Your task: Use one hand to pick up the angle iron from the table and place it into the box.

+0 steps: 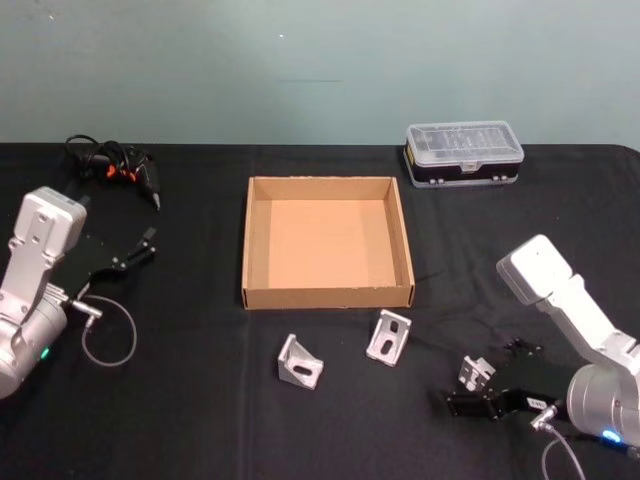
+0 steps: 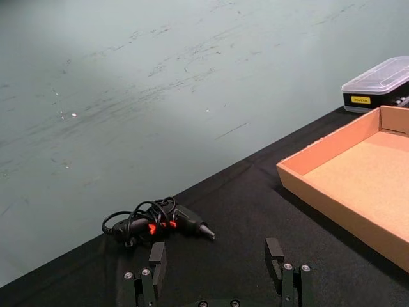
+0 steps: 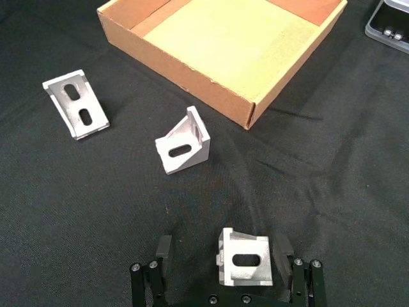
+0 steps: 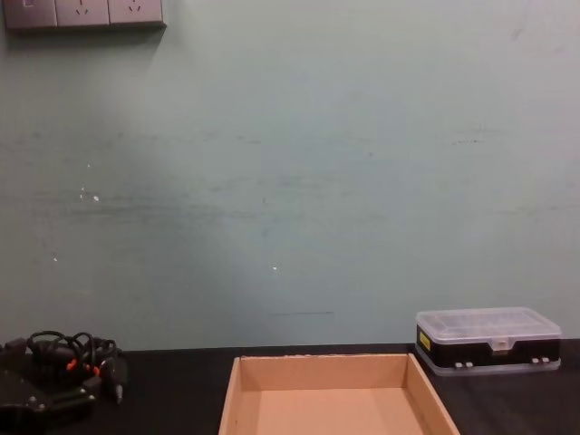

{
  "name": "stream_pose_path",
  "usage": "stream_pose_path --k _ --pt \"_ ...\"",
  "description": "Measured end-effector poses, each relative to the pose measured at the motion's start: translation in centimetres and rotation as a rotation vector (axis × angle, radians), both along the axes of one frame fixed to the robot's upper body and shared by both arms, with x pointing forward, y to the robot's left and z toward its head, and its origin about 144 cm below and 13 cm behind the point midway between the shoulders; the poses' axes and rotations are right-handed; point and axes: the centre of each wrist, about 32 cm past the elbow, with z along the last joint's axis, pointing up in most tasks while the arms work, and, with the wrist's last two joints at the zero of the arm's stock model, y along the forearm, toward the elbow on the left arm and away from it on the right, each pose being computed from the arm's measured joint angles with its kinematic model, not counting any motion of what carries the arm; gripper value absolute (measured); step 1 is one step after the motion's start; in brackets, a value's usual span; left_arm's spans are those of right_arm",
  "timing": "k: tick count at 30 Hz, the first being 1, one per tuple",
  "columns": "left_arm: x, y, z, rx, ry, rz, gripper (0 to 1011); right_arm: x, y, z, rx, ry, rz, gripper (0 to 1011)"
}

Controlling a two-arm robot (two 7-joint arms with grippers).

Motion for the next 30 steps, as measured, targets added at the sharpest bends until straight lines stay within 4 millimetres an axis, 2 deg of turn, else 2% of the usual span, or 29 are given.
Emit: stream_pose_path --k 10,15,19,23,25,26,28,29,30 --pt "0.00 0.00 0.00 0.000 0.000 0.000 1012 0.01 -0.01 0.03 0.002 -0.002 0.001 1000" --pt "0.00 0.00 0.00 0.000 0.000 0.000 1011 0.02 -0.01 0.05 0.003 -0.002 0.001 927" --pt "0.00 0.00 0.00 0.000 0.000 0.000 1011 0.02 0.00 0.07 0.004 -0.003 0.002 836" --pt "0.00 0.00 0.00 0.000 0.000 0.000 1011 0.02 0.00 0.08 0.004 -0.004 0.002 679" --pt "0.00 0.00 0.00 0.000 0.000 0.000 1011 0.02 0.00 0.08 0.005 -0.004 0.002 639" --pt "0.00 0.00 0.00 0.000 0.000 0.000 1011 0.02 0.00 0.08 0.005 -0.004 0.002 579" --pt "0.00 0.00 0.00 0.000 0.000 0.000 1011 0.02 0.00 0.08 0.005 -0.004 0.002 538" --pt "0.00 0.00 0.00 0.000 0.000 0.000 1011 0.02 0.00 0.08 0.005 -0.003 0.002 474" --pt "0.00 0.00 0.00 0.000 0.000 0.000 1012 0.02 0.00 0.08 0.005 -0.003 0.002 474"
